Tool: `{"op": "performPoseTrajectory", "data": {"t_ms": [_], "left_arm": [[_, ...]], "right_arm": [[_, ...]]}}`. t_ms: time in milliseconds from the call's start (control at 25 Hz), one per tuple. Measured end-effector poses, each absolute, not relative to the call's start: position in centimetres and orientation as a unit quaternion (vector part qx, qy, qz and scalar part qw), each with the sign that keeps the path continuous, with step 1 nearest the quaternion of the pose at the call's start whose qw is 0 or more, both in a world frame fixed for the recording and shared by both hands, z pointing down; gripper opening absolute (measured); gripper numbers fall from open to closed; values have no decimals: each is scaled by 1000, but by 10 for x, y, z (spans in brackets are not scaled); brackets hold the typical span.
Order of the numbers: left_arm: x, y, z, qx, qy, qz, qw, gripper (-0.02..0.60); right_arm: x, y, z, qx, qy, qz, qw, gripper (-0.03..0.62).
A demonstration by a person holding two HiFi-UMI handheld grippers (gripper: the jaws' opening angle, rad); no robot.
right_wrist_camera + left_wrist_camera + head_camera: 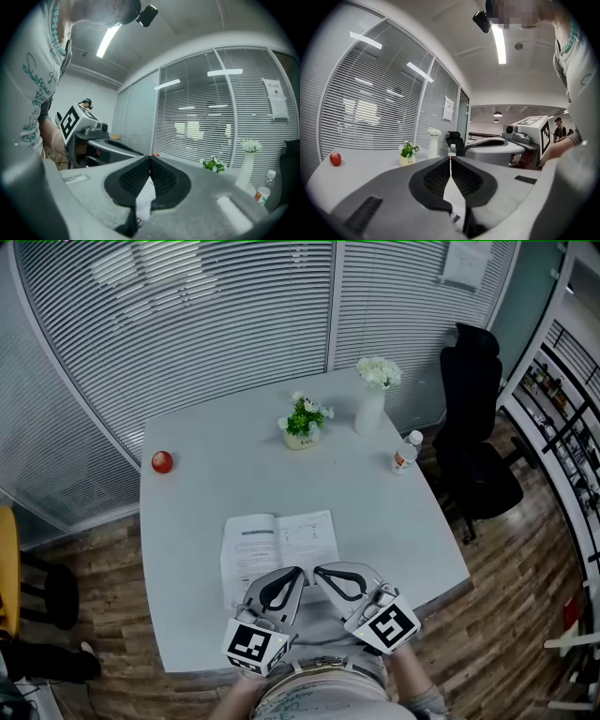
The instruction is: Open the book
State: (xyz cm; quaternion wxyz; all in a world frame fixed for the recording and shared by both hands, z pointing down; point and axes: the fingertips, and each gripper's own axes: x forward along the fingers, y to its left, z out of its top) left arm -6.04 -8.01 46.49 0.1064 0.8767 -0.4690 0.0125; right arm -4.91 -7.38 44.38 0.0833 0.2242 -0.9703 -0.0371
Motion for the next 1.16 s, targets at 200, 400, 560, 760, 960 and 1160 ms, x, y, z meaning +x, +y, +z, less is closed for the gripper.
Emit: {"op": "performPoseTrajectory", "data": {"t_ms": [200, 400, 560, 760, 960, 1160], "left_arm": [[-58, -78, 466, 879, -467, 22, 97, 8], [-58, -78, 469, 878, -467, 22, 101, 8], [-58, -77, 470, 878, -466, 27, 101, 8], [-59, -76, 473, 878, -466, 30, 106, 6], [-57, -76, 475, 878, -465, 29, 108, 6], [-57, -76, 476, 879, -463, 30, 111, 8]], "right_arm": [[-49, -73, 447, 222, -970, -39, 89, 2], [-50, -72, 449, 220, -970, -38, 98, 3], [-49, -72, 448, 221, -970, -37, 96, 2], [-50, -71, 448, 221, -970, -37, 94, 2], [-49, -72, 452, 221, -969, -35, 102, 2], [-47, -73, 455, 224, -968, -35, 112, 2]]}}
